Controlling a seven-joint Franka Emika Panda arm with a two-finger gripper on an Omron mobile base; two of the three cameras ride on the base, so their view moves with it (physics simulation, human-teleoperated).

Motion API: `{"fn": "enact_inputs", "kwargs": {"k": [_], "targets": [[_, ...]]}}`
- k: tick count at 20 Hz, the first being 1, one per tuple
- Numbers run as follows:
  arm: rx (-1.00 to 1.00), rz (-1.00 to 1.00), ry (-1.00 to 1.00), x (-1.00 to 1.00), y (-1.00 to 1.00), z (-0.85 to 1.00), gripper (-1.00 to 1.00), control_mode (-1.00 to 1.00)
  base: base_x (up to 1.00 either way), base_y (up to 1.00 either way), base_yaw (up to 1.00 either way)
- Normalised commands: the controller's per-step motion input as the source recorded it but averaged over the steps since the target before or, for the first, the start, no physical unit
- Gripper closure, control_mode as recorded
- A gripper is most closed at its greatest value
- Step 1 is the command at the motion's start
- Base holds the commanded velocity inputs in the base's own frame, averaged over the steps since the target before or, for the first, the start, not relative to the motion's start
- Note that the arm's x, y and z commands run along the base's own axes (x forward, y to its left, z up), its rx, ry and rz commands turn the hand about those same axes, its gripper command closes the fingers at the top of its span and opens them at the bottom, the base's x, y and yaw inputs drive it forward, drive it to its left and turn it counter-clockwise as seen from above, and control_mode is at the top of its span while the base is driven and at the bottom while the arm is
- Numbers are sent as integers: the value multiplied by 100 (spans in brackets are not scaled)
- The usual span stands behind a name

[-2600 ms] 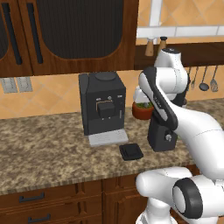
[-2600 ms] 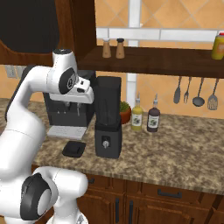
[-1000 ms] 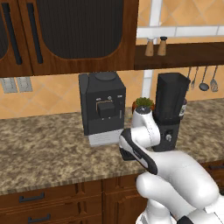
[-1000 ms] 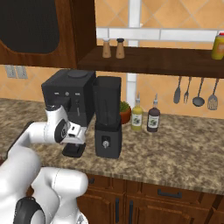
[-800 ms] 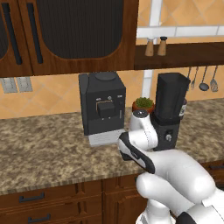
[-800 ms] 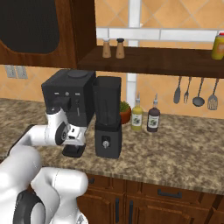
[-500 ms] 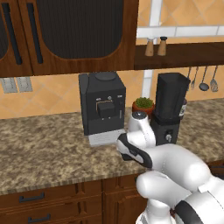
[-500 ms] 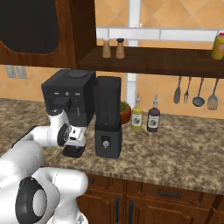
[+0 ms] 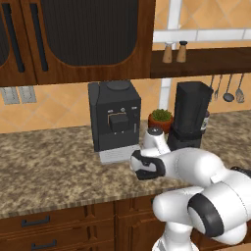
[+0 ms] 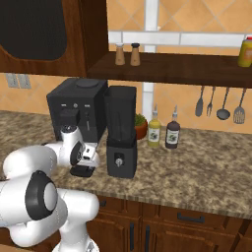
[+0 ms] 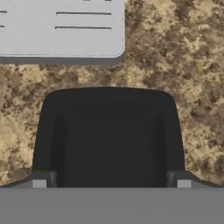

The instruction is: Close the lid blender by securely placing the lid on top.

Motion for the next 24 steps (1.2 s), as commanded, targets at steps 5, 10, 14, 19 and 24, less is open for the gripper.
{"fn": "enact_inputs", "kwargs": {"k": [5, 10, 14, 19, 24], "targets": [[3, 0, 0, 0, -3, -33, 100, -100, 0, 0, 0], [0, 0, 3, 0, 0, -28, 100, -100, 0, 0, 0], [0, 0, 2, -1, 5, -14, 100, -100, 0, 0, 0], [-1, 0, 0, -21, 19, 56, 100, -100, 0, 0, 0], [-10, 0, -23, -55, 7, 100, 100, -100, 0, 0, 0]]}}
